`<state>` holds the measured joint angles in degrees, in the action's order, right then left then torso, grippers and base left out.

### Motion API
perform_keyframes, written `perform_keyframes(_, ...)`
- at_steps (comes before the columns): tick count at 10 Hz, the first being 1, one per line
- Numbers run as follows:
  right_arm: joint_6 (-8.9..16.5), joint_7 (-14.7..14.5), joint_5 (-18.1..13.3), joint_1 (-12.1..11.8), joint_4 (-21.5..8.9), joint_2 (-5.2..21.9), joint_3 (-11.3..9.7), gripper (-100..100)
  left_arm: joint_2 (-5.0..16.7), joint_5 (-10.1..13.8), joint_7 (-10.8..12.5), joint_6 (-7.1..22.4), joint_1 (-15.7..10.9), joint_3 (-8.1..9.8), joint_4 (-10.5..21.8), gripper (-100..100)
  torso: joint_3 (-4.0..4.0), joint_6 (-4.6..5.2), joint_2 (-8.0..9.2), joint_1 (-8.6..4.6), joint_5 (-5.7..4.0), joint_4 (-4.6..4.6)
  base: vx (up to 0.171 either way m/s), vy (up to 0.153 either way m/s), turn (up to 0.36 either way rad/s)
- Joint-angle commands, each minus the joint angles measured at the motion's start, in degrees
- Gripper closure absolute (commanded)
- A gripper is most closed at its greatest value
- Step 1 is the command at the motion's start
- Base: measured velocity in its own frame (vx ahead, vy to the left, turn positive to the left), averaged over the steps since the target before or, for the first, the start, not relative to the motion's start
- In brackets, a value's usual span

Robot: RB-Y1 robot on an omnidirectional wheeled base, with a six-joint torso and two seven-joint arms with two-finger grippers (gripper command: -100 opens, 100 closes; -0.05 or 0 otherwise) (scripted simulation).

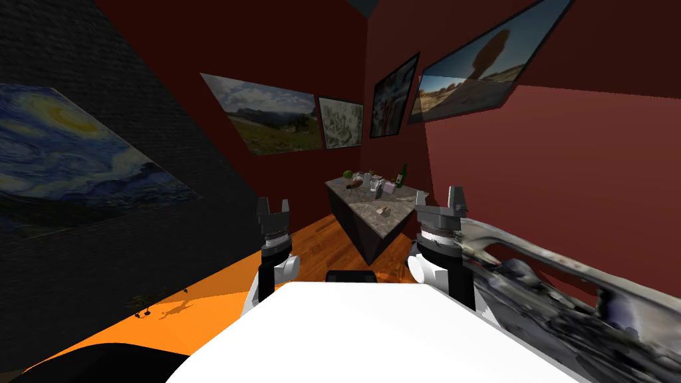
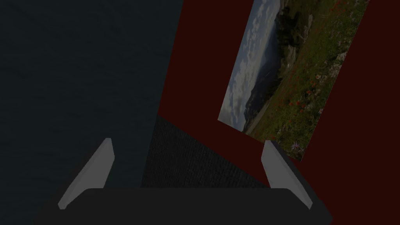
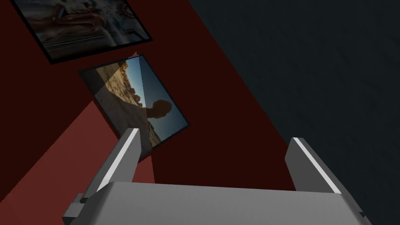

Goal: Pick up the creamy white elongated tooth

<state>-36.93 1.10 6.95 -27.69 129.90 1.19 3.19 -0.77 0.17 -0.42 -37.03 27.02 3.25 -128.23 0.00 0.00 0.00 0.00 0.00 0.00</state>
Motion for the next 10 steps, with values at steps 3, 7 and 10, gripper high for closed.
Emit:
perform_keyframes(3, -1.7, -1.0, -1.3, -0.1, -3.7, 6.1, -0.1, -100, 0.0, 0.0, 0.0, 0.0, 0.0, 0.00, 0.0, 0, 0.04, -0.01, 0.07, -0.06, -0.01, 0.01, -0.022, -0.009, 0.088)
perform_keyframes(7, -3.7, -2.4, -3.0, 0.0, -8.4, 12.6, 0.0, -100, 0.0, 0.0, 0.0, 0.0, 0.0, 0.00, 0.0, 0, 0.06, 0.01, 0.10, -0.08, -0.02, 0.03, -0.029, -0.014, 0.090)
perform_keyframes(10, -5.1, -3.6, -4.5, 0.2, -12.3, 17.5, 0.1, -100, 0.0, 0.0, 0.0, 0.0, 0.0, 0.00, 0.0, 0, 0.05, 0.01, 0.08, -0.06, -0.02, 0.02, -0.025, -0.009, 0.109)
